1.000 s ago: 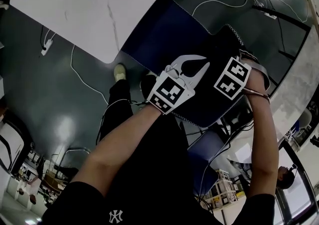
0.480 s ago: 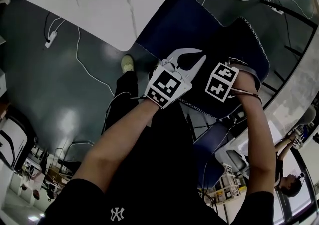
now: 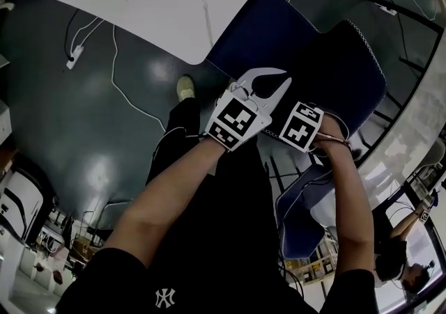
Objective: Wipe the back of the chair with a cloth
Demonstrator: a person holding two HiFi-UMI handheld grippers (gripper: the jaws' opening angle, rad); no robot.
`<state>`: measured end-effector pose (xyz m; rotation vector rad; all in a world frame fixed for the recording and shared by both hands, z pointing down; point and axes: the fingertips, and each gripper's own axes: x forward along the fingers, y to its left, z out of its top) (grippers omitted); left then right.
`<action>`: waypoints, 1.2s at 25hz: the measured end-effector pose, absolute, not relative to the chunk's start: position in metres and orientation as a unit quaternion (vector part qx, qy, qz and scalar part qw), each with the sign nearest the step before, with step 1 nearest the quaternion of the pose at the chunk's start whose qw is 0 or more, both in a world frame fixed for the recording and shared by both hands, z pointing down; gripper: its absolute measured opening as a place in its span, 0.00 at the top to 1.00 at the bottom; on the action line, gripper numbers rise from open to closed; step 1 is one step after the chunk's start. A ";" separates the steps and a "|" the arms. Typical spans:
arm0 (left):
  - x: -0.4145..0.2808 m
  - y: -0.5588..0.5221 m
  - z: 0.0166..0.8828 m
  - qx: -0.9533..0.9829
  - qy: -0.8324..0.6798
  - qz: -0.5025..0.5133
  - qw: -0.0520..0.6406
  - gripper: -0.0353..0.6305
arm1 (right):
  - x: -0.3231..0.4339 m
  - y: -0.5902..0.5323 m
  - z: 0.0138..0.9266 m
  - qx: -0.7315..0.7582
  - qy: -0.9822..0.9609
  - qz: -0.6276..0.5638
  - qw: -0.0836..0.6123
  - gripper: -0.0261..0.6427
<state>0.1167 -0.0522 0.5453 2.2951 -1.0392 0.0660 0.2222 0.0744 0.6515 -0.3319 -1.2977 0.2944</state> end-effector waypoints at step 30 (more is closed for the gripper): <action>0.148 -0.107 0.520 0.875 -0.389 0.002 0.288 0.94 | 0.244 -0.130 0.580 0.036 -0.674 0.008 0.738 0.84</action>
